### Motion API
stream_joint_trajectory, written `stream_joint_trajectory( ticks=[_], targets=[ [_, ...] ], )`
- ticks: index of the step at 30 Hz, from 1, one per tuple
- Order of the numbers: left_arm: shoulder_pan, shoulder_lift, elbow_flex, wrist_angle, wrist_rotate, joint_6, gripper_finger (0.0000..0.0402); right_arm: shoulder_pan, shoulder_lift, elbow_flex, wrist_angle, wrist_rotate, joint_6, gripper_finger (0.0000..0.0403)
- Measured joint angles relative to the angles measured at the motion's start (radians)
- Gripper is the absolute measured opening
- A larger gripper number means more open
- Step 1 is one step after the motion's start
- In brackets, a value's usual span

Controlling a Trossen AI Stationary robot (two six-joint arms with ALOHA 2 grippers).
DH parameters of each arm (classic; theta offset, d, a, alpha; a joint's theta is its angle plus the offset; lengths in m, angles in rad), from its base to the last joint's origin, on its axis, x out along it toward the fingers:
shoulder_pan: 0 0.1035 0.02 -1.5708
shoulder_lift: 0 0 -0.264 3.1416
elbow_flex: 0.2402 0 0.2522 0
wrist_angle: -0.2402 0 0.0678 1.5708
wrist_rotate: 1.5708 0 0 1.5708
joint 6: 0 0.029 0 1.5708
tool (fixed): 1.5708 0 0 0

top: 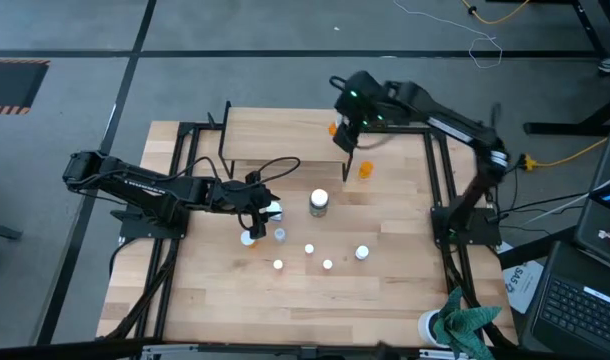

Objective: Pick and place medicine bottles onto shelf by color
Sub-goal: Put the right orange pill bottle on the shelf, then put the green pill bottle on the shelf

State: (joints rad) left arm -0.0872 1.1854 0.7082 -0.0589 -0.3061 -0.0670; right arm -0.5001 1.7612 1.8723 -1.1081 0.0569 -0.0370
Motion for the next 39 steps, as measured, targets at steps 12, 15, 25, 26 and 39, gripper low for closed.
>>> stream_joint_trajectory(
  ticks=[12,15,25,26,39],
  targets=[
    [0.000,0.000,0.000,0.000,0.000,0.000,0.0181,-0.053,0.249,0.257,-0.207,-0.034,-0.109,0.0210],
    [0.000,0.000,0.000,0.000,0.000,0.000,0.0181,-0.053,0.256,0.251,-0.206,-0.034,-0.127,0.0211],
    [0.000,0.000,0.000,0.000,0.000,0.000,0.0181,-0.053,0.256,0.250,-0.196,-0.033,-0.126,0.0271],
    [0.000,0.000,0.000,0.000,0.000,0.000,0.0181,-0.053,0.256,0.250,-0.191,-0.033,-0.126,0.0274],
    [0.000,0.000,0.000,0.000,0.001,0.000,0.0181,-0.042,0.243,0.486,-0.260,-0.159,-0.128,0.0279]
  ],
)
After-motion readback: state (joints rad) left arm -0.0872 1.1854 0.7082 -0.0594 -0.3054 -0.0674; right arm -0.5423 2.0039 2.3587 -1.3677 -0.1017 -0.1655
